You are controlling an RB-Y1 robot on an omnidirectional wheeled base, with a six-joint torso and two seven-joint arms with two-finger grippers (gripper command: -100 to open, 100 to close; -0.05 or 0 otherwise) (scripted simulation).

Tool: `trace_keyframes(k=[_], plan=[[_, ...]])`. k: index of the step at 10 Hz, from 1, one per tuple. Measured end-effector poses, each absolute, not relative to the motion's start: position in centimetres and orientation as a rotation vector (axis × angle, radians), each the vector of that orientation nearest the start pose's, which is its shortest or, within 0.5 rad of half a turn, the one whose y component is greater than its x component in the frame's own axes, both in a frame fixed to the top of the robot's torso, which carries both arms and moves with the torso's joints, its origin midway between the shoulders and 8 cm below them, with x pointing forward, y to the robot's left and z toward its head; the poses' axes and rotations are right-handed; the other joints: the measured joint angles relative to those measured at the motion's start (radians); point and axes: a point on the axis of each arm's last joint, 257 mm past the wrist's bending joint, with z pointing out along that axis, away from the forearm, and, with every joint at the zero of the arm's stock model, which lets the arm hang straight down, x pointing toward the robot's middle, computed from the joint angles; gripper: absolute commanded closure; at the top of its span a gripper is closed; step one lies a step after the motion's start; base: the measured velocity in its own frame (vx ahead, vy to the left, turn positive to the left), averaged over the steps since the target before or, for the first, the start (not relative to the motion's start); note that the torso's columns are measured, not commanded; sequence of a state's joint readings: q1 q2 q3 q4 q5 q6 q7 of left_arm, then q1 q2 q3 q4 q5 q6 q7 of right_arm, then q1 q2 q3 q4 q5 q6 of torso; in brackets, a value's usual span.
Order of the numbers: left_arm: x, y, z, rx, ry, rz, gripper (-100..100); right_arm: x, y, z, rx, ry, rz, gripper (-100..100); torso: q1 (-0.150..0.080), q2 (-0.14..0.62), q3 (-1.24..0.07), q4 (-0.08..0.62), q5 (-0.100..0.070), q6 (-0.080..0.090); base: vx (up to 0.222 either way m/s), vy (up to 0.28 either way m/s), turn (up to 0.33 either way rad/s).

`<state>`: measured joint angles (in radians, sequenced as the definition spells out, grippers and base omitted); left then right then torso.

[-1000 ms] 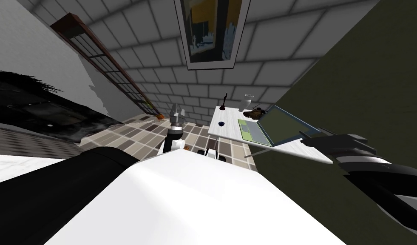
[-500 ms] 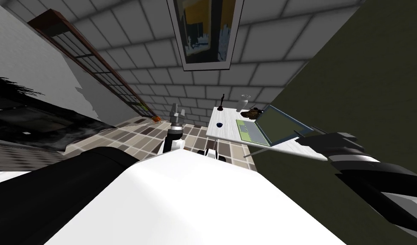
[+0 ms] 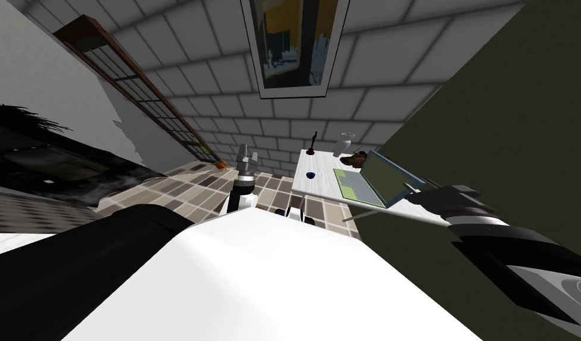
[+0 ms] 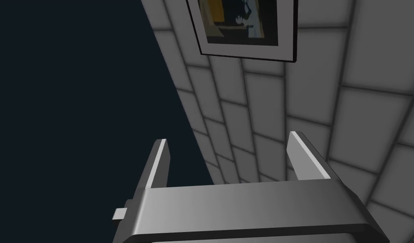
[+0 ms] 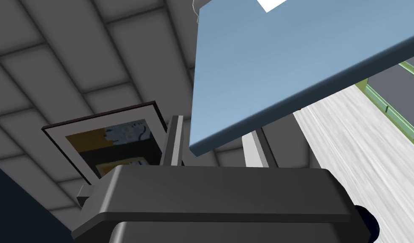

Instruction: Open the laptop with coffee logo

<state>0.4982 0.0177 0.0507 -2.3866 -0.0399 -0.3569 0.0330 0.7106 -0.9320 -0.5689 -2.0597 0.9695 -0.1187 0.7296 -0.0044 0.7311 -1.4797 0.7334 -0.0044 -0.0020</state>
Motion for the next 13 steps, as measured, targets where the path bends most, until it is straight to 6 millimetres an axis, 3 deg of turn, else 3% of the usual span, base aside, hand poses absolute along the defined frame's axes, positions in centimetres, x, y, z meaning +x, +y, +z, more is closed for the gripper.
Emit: trace_keyframes(k=[4, 12, 13], plan=[[34.4, 28.9, 4.6, -0.657, 0.658, -1.246, 0, 38.1, -49.6, -4.4, -1.041, 1.324, -1.067, 100, 0.000, 0.005, 0.003, 0.003, 0.002, 0.002, 0.004, 0.032, 0.047], [34.4, 28.9, 4.6, -0.657, 0.658, -1.246, 0, 37.1, -48.2, -9.3, -1.258, 1.245, -1.342, 100, 0.006, 0.009, 0.005, 0.006, 0.006, 0.002, -0.015, 0.021, 0.071], [34.4, 28.9, 4.6, -0.657, 0.658, -1.246, 0, 37.0, -48.1, -9.5, -1.275, 1.235, -1.362, -100, 0.006, 0.009, 0.004, 0.006, 0.006, 0.002, 0.024, 0.023, -0.120]])
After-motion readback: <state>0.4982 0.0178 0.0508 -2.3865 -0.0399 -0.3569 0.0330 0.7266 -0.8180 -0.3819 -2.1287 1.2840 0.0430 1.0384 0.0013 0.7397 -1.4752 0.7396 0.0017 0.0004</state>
